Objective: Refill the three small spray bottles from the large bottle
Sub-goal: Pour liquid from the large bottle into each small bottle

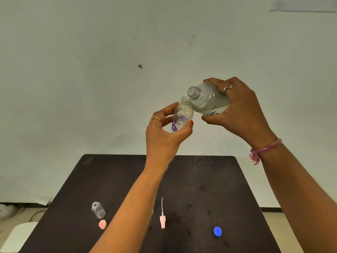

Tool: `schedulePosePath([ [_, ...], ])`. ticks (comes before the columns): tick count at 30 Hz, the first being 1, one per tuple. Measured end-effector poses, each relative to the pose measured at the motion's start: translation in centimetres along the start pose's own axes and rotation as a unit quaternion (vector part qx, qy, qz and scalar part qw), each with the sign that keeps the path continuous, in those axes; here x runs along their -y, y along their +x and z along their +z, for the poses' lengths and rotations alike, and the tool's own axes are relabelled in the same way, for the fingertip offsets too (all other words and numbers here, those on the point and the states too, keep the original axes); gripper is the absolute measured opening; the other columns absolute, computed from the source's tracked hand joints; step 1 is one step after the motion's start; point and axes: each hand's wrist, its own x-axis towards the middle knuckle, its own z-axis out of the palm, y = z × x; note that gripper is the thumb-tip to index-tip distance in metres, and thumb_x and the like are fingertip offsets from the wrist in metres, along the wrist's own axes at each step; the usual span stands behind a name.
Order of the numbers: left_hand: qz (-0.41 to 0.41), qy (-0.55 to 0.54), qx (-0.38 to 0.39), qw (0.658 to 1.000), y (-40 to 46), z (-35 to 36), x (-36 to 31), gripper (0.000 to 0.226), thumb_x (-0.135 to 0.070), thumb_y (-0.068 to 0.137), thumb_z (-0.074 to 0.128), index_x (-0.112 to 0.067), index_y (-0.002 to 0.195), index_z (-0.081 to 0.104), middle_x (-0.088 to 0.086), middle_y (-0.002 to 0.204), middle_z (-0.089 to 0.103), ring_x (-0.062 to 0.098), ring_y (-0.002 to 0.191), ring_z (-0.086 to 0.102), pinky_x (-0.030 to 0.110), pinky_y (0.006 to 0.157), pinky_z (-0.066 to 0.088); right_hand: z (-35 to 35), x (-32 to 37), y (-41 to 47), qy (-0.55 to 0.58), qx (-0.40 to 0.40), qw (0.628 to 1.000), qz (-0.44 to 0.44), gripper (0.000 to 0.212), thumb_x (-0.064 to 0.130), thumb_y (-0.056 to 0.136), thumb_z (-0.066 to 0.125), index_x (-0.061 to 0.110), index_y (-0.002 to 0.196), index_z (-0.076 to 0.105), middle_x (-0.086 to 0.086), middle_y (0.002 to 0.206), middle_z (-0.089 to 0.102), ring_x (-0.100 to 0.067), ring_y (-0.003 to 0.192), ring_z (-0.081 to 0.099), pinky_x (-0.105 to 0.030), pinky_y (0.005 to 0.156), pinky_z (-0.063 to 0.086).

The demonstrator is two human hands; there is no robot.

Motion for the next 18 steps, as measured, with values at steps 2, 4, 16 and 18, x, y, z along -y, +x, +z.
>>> schedulePosePath([
  [2, 0.004, 0.000, -0.004, 1.000, -0.1, 0.2, -0.1, 0.050, -0.019, 0.075, 0.079, -0.031, 0.118, 0.057, -0.010, 0.118, 0.062, 0.001, 0.101, 0.060, 0.001, 0.065, 0.044, -0.3, -0.2, 0.2, -0.014, 0.000, 1.000, -0.008, 0.077, 0.029, 0.062, 0.084, 0.029, 0.132, 0.051, -0.006, 0.114, 0.054, -0.023, 0.104, 0.051, -0.024, 0.081, 0.040],
  [4, 0.007, 0.002, -0.008, 1.000, -0.2, 0.3, -0.2, 0.050, -0.019, 0.075, 0.079, -0.031, 0.118, 0.057, -0.010, 0.118, 0.062, 0.001, 0.101, 0.060, 0.001, 0.065, 0.044, -0.6, -0.2, 0.3, -0.027, 0.001, 1.000, -0.015, 0.076, 0.028, 0.064, 0.084, 0.029, 0.132, 0.050, -0.006, 0.115, 0.053, -0.022, 0.105, 0.050, -0.023, 0.081, 0.037],
  [16, 0.022, 0.001, -0.016, 1.000, -0.6, 0.6, -0.4, 0.048, -0.017, 0.075, 0.079, -0.035, 0.113, 0.056, -0.007, 0.119, 0.061, 0.000, 0.099, 0.060, 0.000, 0.065, 0.043, -1.4, -0.3, 0.5, -0.067, -0.020, 0.996, -0.051, 0.075, 0.022, 0.063, 0.083, 0.027, 0.132, 0.051, -0.008, 0.113, 0.053, -0.025, 0.101, 0.048, -0.025, 0.076, 0.036],
  [18, 0.025, 0.003, -0.017, 1.000, -0.7, 0.7, -0.4, 0.048, -0.017, 0.075, 0.079, -0.036, 0.113, 0.056, -0.007, 0.119, 0.061, 0.000, 0.099, 0.060, 0.002, 0.065, 0.044, -1.5, -0.3, 0.5, -0.071, -0.021, 0.996, -0.055, 0.075, 0.022, 0.064, 0.083, 0.027, 0.132, 0.051, -0.008, 0.112, 0.052, -0.025, 0.101, 0.047, -0.026, 0.076, 0.036],
])
